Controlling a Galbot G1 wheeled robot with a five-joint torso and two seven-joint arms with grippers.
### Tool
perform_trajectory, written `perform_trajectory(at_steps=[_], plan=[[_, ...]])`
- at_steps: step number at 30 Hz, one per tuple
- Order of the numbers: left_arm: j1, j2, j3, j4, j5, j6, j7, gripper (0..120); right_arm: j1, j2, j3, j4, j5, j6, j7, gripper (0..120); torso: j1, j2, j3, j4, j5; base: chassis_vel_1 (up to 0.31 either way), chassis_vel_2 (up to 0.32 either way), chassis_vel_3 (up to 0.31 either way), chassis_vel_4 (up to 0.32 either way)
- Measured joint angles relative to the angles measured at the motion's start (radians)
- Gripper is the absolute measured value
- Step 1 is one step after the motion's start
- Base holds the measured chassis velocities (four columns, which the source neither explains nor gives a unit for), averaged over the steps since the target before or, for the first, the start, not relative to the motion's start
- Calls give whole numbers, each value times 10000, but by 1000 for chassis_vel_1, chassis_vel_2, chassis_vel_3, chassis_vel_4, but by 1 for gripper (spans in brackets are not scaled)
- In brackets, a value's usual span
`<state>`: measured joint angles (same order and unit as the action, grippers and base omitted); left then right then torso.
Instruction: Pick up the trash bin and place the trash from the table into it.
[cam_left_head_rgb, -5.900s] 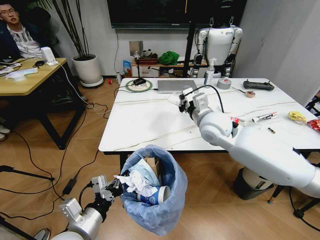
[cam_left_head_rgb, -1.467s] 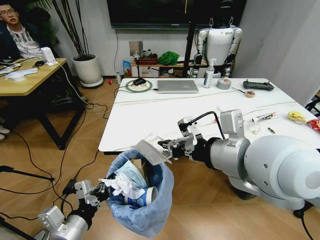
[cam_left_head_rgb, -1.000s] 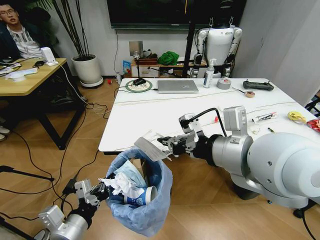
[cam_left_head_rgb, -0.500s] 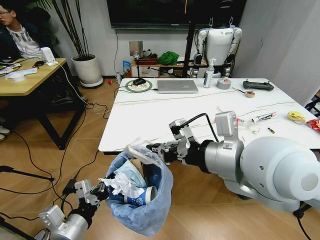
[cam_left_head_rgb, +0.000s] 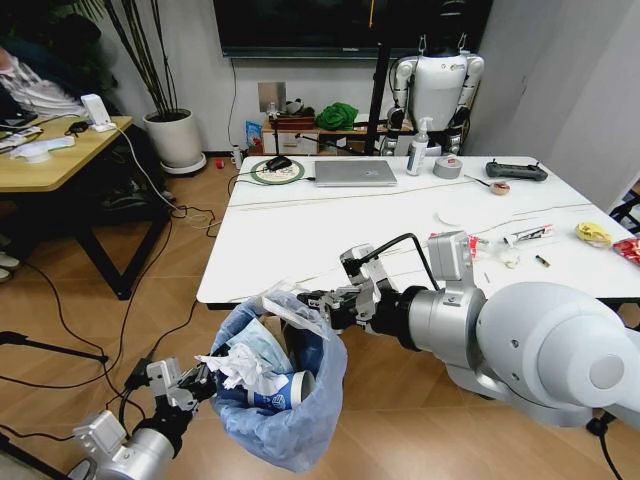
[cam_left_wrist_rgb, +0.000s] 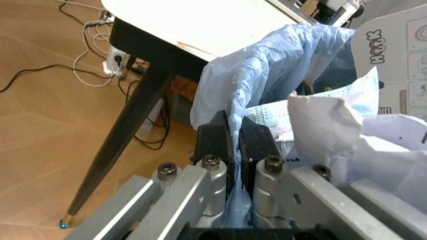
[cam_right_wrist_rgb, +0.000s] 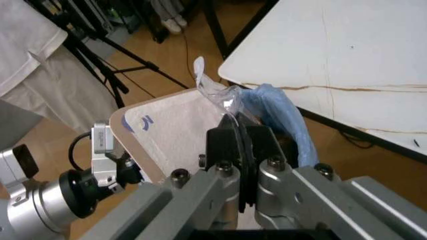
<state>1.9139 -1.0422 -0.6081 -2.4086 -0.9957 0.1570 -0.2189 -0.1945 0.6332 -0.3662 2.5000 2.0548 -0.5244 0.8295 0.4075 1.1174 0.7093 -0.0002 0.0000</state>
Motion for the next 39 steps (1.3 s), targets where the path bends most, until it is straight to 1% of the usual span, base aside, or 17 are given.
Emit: perform_trajectory(at_steps=[4, 7, 11, 16, 17, 19, 20, 23, 24, 25, 27, 29, 31, 32, 34, 38, 39], plan=[[-13, 2, 20, 0, 1, 0, 0, 0, -50, -15, 2, 0, -54, -14, 4, 0, 0, 0, 0, 0, 0, 0, 0, 0, 0], [-33, 17, 20, 0, -19, 0, 0, 0, -49, -10, -7, 0, -83, -25, -7, 11, 0, 0, 0, 0, 0, 0, 0, 0, 0], [-69, 45, 12, 12, -60, 0, -2, 0, -8, 23, -28, 0, -89, -38, -22, 15, 0, 0, 0, 0, 0, 0, 0, 0, 0], [-136, 71, 20, 56, -110, 0, -20, 0, -73, 33, -41, 0, -115, -91, -23, 33, 0, 0, 0, -1, 0, 0, 0, 0, 0], [-136, 71, 20, 56, -110, 0, -20, 0, -73, 33, -41, 0, -115, -91, -23, 33, 0, 0, 0, -1, 0, 0, 0, 0, 0], [-170, 85, 27, 69, -148, 1, -32, 0, -93, 52, -80, 0, -158, -102, -23, 39, 0, 0, 0, 0, 0, 0, 0, 0, 0], [-181, 88, 27, 74, -155, 0, -37, 0, -94, 55, -87, 0, -164, -107, -23, 39, 0, 0, 0, 0, 0, 0, 0, 0, 0], [-203, 101, 28, 101, -179, 0, -46, 0, -90, 63, -101, 0, -169, -125, -23, 47, 0, 0, 0, 0, 0, 0, 0, 0, 0], [-203, 101, 28, 101, -179, 0, -46, 0, -90, 63, -101, 0, -169, -125, -23, 47, 0, 0, 0, 0, 0, 0, 0, 0, 0], [-218, 104, 37, 122, -188, 1, -49, 0, -53, 80, -108, 0, -169, -134, -25, 53, 0, 0, 0, -1, 0, 0, 0, 0, 0], [-224, 104, 43, 130, -191, 1, -50, 0, -29, 96, -115, -1, -169, -135, -26, 60, 0, 0, 0, 0, 0, 0, 0, 0, 0], [-233, 104, 52, 139, -193, 1, -53, 0, 10, 160, -131, 0, -168, -136, -28, 64, 0, 0, 0, 0, 0, 0, 0, 0, 0], [-232, 137, 37, 154, -202, 9, -62, 0, 41, 215, -152, 0, -168, -136, -28, 72, 0, 0, 0, 0, 0, 0, 0, 0, 0], [-232, 137, 37, 154, -202, 9, -62, 0, 41, 215, -152, 0, -168, -136, -28, 72, 0, 0, 0, 0, 0, 0, 0, 0, 0], [-228, 149, 26, 156, -249, 10, -66, 0, 58, 251, -141, 0, -184, -136, -29, 78, 0, 0, 0, 0, 0, 0, 0, 0, 0], [-204, 137, 79, 163, -293, 21, -95, 0, -38, 299, -4, 0, -605, -91, -58, 94, 0, 0, 0, 0, 0, 0, 0, 0, 0], [-204, 137, 79, 163, -293, 21, -95, 0, -38, 299, -4, 0, -605, -91, -58, 94, 0, 0, 0, 0, 0, 0, 0, 0, 0]])
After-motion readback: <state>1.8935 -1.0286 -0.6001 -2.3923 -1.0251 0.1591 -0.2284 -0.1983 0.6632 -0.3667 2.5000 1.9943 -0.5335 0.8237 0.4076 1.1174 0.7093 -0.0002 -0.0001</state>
